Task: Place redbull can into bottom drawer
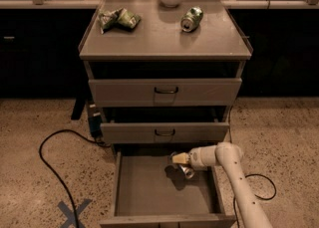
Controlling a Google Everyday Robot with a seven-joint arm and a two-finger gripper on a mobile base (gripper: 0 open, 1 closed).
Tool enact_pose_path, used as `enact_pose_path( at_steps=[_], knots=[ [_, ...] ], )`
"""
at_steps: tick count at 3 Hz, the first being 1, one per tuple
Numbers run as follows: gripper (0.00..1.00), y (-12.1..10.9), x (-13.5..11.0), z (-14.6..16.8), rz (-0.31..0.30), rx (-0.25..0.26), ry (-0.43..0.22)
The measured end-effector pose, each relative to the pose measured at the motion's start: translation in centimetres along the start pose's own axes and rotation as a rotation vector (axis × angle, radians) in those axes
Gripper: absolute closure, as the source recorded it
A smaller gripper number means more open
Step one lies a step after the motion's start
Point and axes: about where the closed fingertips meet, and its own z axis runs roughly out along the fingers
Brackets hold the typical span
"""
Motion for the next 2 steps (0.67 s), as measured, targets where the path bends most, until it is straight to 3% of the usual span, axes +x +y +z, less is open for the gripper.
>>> enact_pose_path(
  at_steps=[2],
  knots=[
    [1.00,-6.2,3.8,6.4,0.080,0.019,0.050]
  ],
)
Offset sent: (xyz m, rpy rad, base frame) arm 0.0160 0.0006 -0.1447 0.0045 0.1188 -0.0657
